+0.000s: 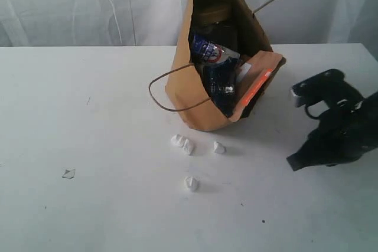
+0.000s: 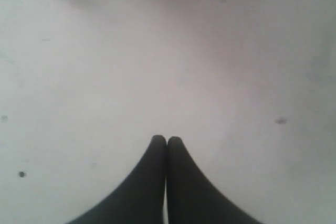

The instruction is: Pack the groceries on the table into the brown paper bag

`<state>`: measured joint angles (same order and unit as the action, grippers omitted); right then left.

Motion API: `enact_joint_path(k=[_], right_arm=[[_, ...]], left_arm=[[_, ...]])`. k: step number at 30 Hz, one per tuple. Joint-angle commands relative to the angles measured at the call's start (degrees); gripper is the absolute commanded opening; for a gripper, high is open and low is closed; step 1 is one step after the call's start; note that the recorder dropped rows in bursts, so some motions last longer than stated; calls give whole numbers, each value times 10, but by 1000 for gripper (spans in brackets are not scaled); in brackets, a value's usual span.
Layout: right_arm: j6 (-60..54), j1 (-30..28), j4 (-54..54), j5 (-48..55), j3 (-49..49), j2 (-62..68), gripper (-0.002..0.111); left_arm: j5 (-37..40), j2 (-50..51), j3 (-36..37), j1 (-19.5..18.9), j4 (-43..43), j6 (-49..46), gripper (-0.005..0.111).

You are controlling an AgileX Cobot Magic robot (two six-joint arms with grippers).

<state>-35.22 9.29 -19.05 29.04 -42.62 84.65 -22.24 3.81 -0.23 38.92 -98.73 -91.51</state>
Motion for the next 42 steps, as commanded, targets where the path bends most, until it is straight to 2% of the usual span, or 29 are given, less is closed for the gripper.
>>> enact_joint_path(k=[1,5,8,10,16,18,23,30,33,36,40,42], right_arm=[[-144,47,-118,-20,4,-2,0],[-164,84,-199,-65,4,8,0],[-190,109,-203,-84,4,34,5],[-197,124,-205,-86,3,56,15],[-260,177,-224,-87,-7,73,56],[-261,189,-224,-112,-7,74,61],[-259,213,-229,-243,-7,102,61],[-223,243,-248,-347,-9,165,61],[-210,243,-248,-354,-26,195,58],[-182,243,-248,-356,-51,221,48],[-119,243,-248,-353,-59,231,16],[-110,243,-248,-333,-59,230,6]], left_arm=[[23,-5,1,-140,-12,3,0],[23,-5,1,-252,-12,3,0],[23,-5,1,-309,-12,3,0],[22,-6,1,-323,-12,3,0],[23,-7,1,-325,-12,3,0],[23,-14,1,-325,-12,3,0],[23,-37,1,-325,-12,3,0],[25,-38,1,-325,-12,2,0],[25,-38,1,-325,-12,2,0],[25,-38,1,-325,-12,2,0],[25,-38,1,-325,-12,2,0],[25,-38,1,-325,-12,2,0]])
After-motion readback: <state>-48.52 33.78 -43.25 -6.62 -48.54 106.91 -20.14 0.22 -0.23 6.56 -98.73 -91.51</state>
